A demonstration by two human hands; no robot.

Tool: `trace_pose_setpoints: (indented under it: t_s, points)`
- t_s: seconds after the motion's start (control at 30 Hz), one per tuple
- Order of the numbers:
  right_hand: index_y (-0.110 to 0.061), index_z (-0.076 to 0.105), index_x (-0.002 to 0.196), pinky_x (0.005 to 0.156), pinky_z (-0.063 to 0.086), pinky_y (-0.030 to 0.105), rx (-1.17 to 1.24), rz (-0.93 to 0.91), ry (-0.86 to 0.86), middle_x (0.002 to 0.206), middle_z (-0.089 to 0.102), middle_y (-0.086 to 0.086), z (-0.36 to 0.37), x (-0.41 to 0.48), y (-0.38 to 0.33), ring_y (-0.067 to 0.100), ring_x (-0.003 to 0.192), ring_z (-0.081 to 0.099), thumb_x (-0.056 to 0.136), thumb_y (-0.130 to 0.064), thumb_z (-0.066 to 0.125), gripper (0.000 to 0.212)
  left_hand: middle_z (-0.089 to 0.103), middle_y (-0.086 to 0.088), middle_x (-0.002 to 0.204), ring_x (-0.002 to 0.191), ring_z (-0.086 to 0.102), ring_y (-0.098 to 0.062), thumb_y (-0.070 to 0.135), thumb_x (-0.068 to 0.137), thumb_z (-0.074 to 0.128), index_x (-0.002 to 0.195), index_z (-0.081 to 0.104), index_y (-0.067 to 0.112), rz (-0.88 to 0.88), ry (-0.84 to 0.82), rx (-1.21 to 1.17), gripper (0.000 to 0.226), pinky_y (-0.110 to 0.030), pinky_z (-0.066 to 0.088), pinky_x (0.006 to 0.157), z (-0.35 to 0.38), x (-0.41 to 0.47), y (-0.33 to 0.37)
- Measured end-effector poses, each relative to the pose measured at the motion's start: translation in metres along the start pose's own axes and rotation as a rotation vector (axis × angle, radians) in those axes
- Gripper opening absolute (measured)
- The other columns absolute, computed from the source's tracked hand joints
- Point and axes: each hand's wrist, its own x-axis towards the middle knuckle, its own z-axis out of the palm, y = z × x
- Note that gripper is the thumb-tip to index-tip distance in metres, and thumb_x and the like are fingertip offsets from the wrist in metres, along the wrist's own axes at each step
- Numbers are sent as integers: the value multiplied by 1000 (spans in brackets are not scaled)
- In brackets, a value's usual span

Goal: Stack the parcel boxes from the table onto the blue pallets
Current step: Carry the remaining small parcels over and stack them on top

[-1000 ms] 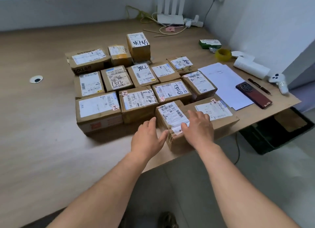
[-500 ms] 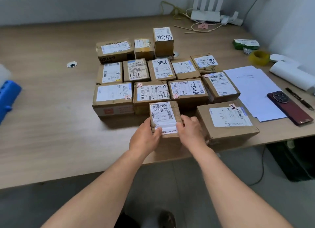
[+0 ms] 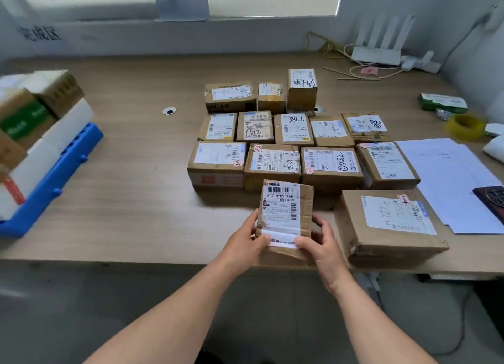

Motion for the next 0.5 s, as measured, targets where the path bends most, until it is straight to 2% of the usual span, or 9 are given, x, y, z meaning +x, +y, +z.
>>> trace_pose_setpoints:
  t_s: [0.07,0.13,0.23,0.3,0.4,0.5]
  points:
    - [-28,46,123,72,55,21,27,-42,-27,123,61,-1,7,-3,-2,14,106,63,59,-29,78,72,56,8,128,113,56,-11,20,97,51,142,31,44,26,30,-25,56,-36,49,98,-7,-8,-2]
    - [-28,48,120,78,56,24,24,-73,-56,123,63,0,16,-4,-7,13,106,64,52,-37,79,76,58,9,123,111,57,-10,19,96,51,141,34,42,51,62,-44,54,-36,47,100,-20,-12,-3]
    - [-29,46,124,84,55,27,-3,-131,-122,124,62,0,32,-3,-21,10,107,63,52,-41,78,80,59,13,116,107,58,-7,18,96,53,140,34,43,106,107,-67,54,-32,48,99,-40,-21,1]
    - [-31,44,126,83,55,24,-7,-173,-158,123,61,-1,46,-2,-34,6,106,63,54,-37,79,80,60,15,116,103,58,-3,20,95,54,140,33,43,161,137,-54,54,-27,49,95,-55,-28,5]
    - [-38,46,120,79,55,23,-1,-240,-171,120,61,1,70,-1,-53,7,103,64,61,-23,77,68,60,16,117,98,59,3,23,95,55,139,33,42,228,185,-22,53,-17,50,86,-80,-37,11]
    - [-40,46,119,76,56,24,-4,-299,-181,118,62,1,97,-4,-69,11,103,64,58,-27,79,70,59,13,122,104,58,0,28,94,56,144,30,39,268,196,32,57,-15,49,85,-114,-48,14]
